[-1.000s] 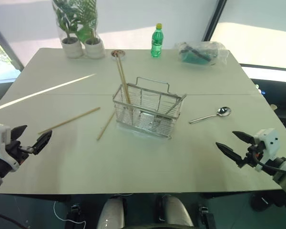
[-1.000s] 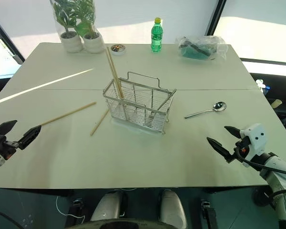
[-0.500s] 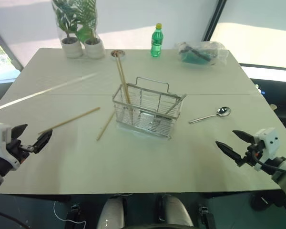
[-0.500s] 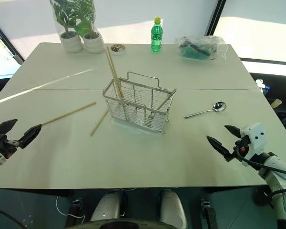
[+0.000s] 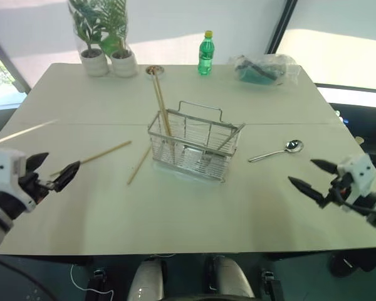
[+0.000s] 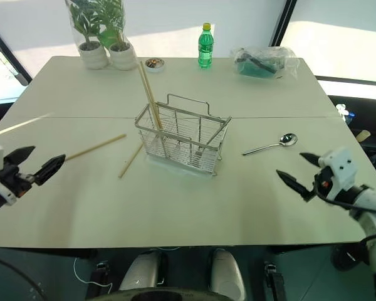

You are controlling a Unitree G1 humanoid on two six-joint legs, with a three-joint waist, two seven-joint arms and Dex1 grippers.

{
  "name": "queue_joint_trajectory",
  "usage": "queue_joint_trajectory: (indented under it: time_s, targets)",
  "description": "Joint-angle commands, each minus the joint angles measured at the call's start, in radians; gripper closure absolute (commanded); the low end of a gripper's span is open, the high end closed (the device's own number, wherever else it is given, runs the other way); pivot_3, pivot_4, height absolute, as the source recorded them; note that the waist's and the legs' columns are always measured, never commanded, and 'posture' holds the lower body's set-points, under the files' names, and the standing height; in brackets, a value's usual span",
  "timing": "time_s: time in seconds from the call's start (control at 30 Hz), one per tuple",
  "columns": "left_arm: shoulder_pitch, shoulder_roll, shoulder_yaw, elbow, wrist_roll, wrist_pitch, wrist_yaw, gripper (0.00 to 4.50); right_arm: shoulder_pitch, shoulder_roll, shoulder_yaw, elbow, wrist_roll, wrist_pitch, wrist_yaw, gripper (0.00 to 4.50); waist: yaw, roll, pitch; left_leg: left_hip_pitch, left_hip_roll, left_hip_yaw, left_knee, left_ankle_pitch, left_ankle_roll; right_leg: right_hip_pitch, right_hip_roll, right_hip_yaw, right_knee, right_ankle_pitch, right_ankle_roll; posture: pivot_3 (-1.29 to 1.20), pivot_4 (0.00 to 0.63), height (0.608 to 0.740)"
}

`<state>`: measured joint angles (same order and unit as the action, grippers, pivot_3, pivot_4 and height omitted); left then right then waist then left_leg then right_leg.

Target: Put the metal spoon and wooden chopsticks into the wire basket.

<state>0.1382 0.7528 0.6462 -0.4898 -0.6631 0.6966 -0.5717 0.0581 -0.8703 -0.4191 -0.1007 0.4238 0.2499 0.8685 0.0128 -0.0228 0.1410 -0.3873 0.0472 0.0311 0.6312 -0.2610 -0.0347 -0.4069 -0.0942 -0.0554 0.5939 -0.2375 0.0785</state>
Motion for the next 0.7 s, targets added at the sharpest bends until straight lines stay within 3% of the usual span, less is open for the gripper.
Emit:
queue_joint_trajectory:
  time_s: [0.03,0.2,0.27,0.43,0.7]
  targets:
    - [-0.128,0.095,-0.032,-0.009,-0.102,0.062,-0.062,0.05,-0.110,-0.091,0.050,0.054,-0.057,-0.083,0.091,0.03,0.000,0.000,0.000,0.000,0.000,0.000,0.000,0.000,0.000,0.000,0.001,0.000,0.000,0.000,0.000,0.00,0.150,0.717]
    - [-0.362,0.257,-0.199,0.100,-0.130,0.057,-0.272,0.05,-0.377,-0.206,0.247,0.230,-0.184,-0.244,0.277,0.03,-0.002,0.001,0.001,-0.001,0.000,0.001,0.000,0.000,0.000,0.003,0.002,0.001,0.001,0.000,0.000,0.00,0.150,0.717]
    - [-0.503,0.285,-0.330,0.140,-0.108,0.034,-0.364,0.05,-0.554,-0.212,0.356,0.332,-0.244,-0.315,0.385,0.03,-0.004,0.002,0.002,-0.001,0.000,0.002,-0.001,0.000,0.000,0.002,0.002,0.001,0.000,0.000,0.000,0.00,0.150,0.717]
    - [-0.714,0.240,-0.533,0.176,-0.076,0.009,-0.482,0.05,-0.877,-0.155,0.538,0.604,-0.368,-0.483,0.561,0.03,-0.009,0.002,0.006,-0.001,0.001,0.001,-0.001,0.001,0.000,0.003,0.005,0.002,0.001,0.000,0.001,0.00,0.150,0.717]
    - [-0.826,0.169,-0.630,0.206,-0.039,-0.002,-0.543,0.05,-1.102,-0.068,0.699,0.963,-0.548,-0.751,0.656,0.03,-0.009,0.002,0.007,-0.002,0.001,0.001,0.000,0.001,0.000,0.002,0.007,0.003,0.001,0.001,0.002,0.00,0.150,0.717]
